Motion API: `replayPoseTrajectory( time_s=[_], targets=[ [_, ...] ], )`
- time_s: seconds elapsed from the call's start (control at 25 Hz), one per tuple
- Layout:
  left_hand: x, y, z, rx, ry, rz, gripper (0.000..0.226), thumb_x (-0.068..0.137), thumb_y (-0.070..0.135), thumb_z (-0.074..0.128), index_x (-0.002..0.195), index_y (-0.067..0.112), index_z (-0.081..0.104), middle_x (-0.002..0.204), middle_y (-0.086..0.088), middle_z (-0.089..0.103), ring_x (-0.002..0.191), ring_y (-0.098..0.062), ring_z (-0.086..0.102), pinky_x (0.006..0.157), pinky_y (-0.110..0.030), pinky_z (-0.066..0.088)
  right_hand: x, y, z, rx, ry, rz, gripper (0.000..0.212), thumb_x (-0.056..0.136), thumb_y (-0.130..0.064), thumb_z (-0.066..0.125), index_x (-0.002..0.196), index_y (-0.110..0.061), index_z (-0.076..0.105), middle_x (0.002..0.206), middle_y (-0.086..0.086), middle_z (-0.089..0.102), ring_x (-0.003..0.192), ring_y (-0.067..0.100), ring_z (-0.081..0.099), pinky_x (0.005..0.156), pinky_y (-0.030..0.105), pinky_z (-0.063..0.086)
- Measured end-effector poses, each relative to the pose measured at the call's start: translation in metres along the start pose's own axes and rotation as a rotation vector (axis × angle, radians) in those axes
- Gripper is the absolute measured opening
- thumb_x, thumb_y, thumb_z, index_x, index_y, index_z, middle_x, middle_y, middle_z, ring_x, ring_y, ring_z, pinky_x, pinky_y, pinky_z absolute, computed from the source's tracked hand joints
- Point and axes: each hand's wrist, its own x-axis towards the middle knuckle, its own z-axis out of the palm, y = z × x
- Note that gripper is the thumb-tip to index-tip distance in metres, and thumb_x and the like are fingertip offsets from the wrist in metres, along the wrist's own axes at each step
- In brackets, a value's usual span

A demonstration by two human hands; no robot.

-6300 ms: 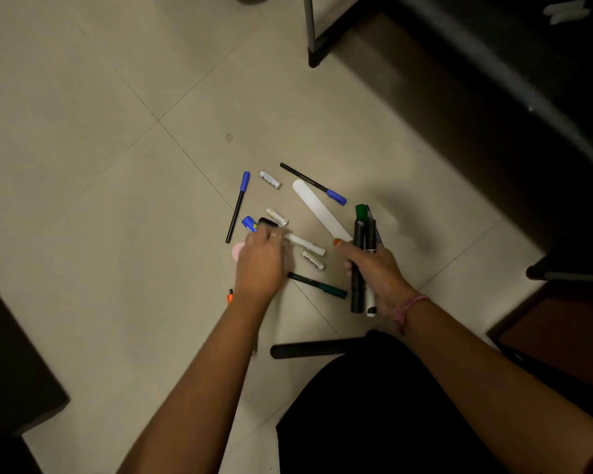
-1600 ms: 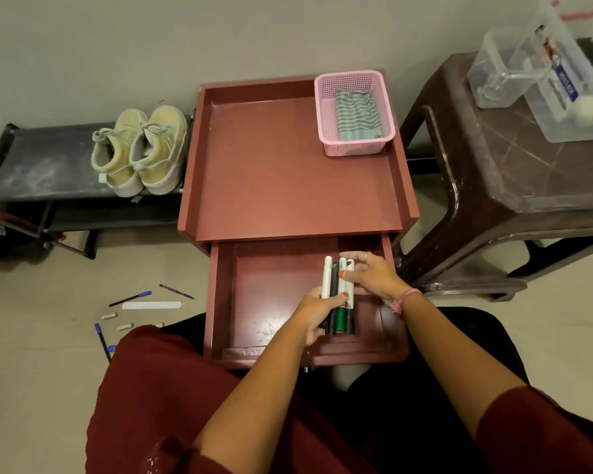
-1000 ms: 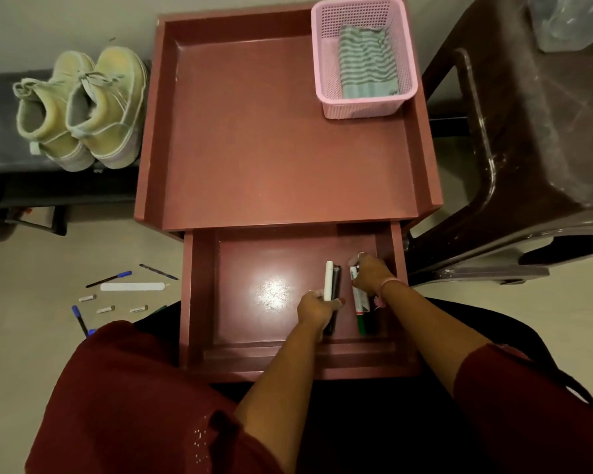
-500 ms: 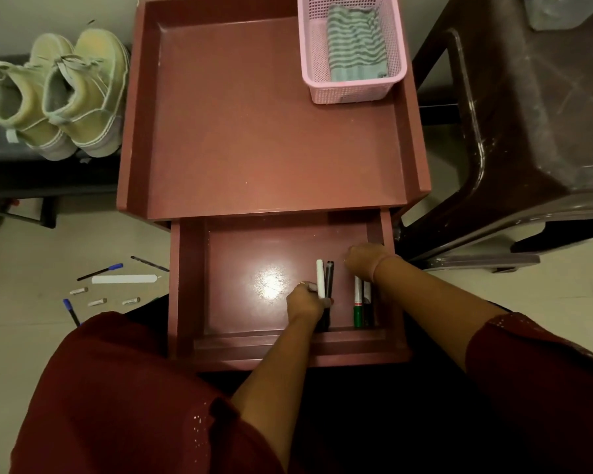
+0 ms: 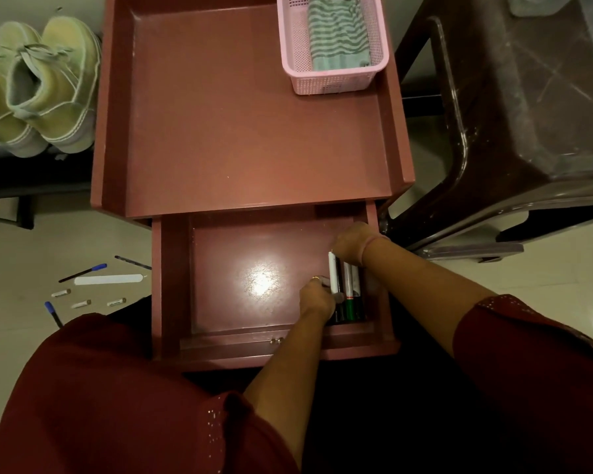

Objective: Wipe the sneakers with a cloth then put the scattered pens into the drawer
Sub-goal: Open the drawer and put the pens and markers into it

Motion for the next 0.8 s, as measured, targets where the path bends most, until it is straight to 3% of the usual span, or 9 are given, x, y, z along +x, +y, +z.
replayPoseTrajectory(
  time_s=[0.2, 0.32, 0.48, 0.68, 0.8],
  targets=[
    [0.009, -0.01, -0.009, -0.009, 0.082, 0.009, 0.024, 0.081, 0.013, 0.076, 0.089, 0.017, 0.053, 0.083, 0.002, 0.06, 0.081, -0.014, 0.056, 0.069, -0.018, 0.04, -0.021, 0.019, 0.011, -0.091, 0.376, -0.155, 0.025, 0.092, -0.007, 0.045, 0.108, -0.014, 0.064, 0.112, 0.004, 0.064, 0.105, 0.024, 0.058, 0.091, 0.038, 0.047],
    [0.011, -0.016, -0.008, 0.016, 0.099, 0.049, 0.016, 0.084, 0.007, 0.07, 0.097, 0.01, 0.061, 0.08, 0.002, 0.059, 0.08, -0.012, 0.056, 0.072, -0.018, 0.046, -0.027, 0.031, 0.018, -0.049, 0.465, -0.189, 0.024, 0.094, -0.011, 0.045, 0.109, -0.015, 0.064, 0.113, 0.003, 0.064, 0.108, 0.022, 0.056, 0.102, 0.038, 0.04],
    [0.01, -0.016, -0.005, 0.019, 0.083, 0.062, 0.021, 0.086, 0.002, 0.065, 0.106, 0.005, 0.065, 0.08, 0.004, 0.063, 0.077, -0.01, 0.057, 0.061, -0.003, 0.041, -0.025, 0.036, 0.019, 0.083, 0.513, -0.175, 0.024, 0.094, -0.015, 0.045, 0.107, -0.016, 0.065, 0.111, 0.001, 0.063, 0.108, 0.021, 0.056, 0.104, 0.038, 0.038],
    [0.01, -0.021, -0.003, -0.052, 0.058, 0.023, 0.022, 0.087, 0.002, 0.065, 0.108, 0.004, 0.069, 0.106, -0.011, 0.071, 0.093, -0.021, 0.068, 0.089, -0.03, 0.054, -0.021, 0.036, 0.022, 0.196, 0.51, -0.169, 0.03, 0.089, -0.008, 0.05, 0.11, -0.023, 0.066, 0.115, -0.006, 0.062, 0.113, 0.014, 0.052, 0.108, 0.035, 0.031],
    [0.012, -0.023, -0.006, -0.105, 0.027, 0.026, 0.023, 0.087, -0.002, 0.061, 0.107, 0.004, 0.071, 0.103, -0.008, 0.071, 0.09, -0.018, 0.066, 0.091, -0.029, 0.053, -0.024, 0.036, 0.018, 0.261, 0.477, -0.18, 0.035, 0.087, -0.003, 0.051, 0.112, -0.023, 0.066, 0.117, -0.007, 0.062, 0.117, 0.012, 0.05, 0.111, 0.034, 0.027]
  ],
)
